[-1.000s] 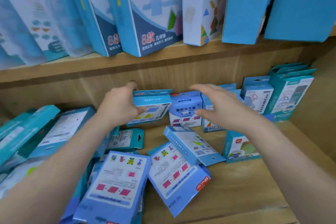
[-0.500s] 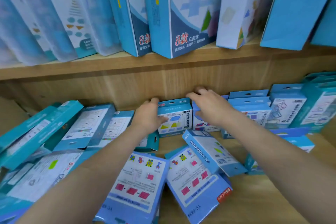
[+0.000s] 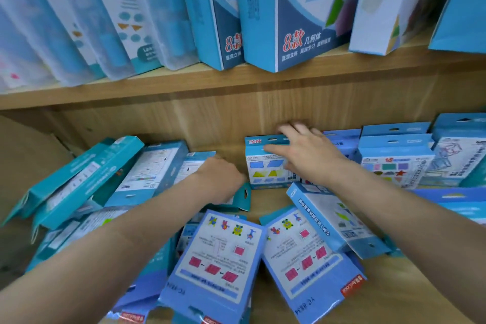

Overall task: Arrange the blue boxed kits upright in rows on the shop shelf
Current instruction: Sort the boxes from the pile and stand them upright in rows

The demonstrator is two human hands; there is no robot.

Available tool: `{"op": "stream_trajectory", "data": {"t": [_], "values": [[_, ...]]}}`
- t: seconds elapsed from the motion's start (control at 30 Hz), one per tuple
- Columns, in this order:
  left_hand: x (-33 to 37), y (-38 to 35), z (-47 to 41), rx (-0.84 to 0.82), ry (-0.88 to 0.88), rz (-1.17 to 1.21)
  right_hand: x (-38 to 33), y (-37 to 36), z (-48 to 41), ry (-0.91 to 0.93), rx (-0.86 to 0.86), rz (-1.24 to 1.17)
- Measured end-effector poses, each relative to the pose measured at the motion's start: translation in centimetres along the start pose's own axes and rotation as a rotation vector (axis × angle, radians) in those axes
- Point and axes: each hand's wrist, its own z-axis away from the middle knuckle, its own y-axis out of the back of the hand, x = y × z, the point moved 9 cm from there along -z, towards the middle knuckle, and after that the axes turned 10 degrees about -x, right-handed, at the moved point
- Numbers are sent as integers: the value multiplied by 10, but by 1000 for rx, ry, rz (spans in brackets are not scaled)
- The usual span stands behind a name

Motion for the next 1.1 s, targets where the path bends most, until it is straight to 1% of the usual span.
{"op": "stream_trajectory", "data": {"t": [0.07,0.1,0.2,0.3,0.37,0.47,0.57,0.63,0.73,0.8,0.93,1.03,1.1], "values": [[-1,-23,-13,-104,1,-63,0,1,-2,-24,9,13],[-2,-29,-17,-139,2,-58,0,2,-3,-34,17,27],[-2,-31,-22,-194,-5,4,-2,6,-4,-38,31,53],[-2,-26,-17,-227,-40,106,-3,7,-5,-31,23,23],[-2,-26,-14,-256,-55,154,-1,8,-6,-33,4,-28],[-1,-24,-10,-228,-84,129,0,11,-6,-36,-10,-165],[4,-21,-2,-292,-143,132,-3,13,-4,-12,6,-284],[8,-18,1,-320,-168,99,-5,17,-1,-11,48,-330],[17,-17,-4,-274,-209,56,-1,25,9,-43,121,-376],[20,-12,-9,-201,-238,65,1,29,17,-51,157,-408],[18,0,-16,-33,-280,54,5,25,31,-112,141,-461],[10,-2,-17,-26,-263,106,0,25,43,-124,83,-537],[11,-6,-16,-83,-280,228,-16,29,51,-76,39,-610]]}}
